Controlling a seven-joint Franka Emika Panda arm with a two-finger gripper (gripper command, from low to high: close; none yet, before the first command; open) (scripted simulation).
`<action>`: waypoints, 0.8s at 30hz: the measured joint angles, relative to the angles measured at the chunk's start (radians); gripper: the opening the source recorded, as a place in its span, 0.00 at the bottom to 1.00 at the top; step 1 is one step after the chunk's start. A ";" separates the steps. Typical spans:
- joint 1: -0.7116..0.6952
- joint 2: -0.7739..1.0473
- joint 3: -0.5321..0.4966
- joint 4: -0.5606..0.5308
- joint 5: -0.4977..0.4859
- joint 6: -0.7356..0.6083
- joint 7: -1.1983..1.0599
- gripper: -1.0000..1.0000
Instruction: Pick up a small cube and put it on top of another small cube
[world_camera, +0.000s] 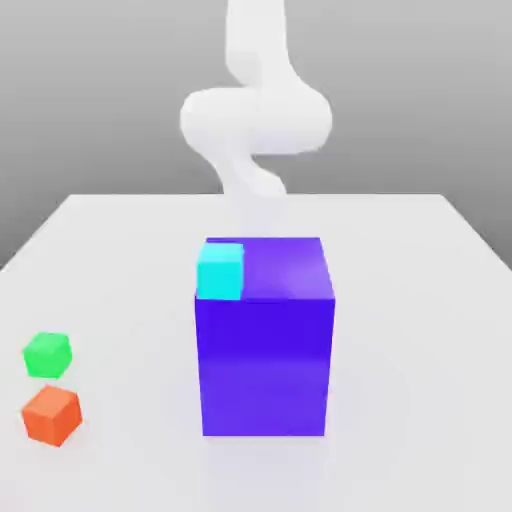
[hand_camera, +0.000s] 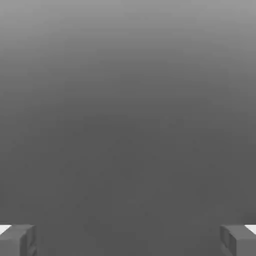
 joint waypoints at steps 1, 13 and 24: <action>-0.013 0.039 -0.004 0.007 -0.001 0.008 0.016 0.50; -0.141 0.477 -0.072 0.087 0.000 0.094 0.188 0.50; -0.257 0.878 -0.144 0.160 0.066 0.171 0.300 0.50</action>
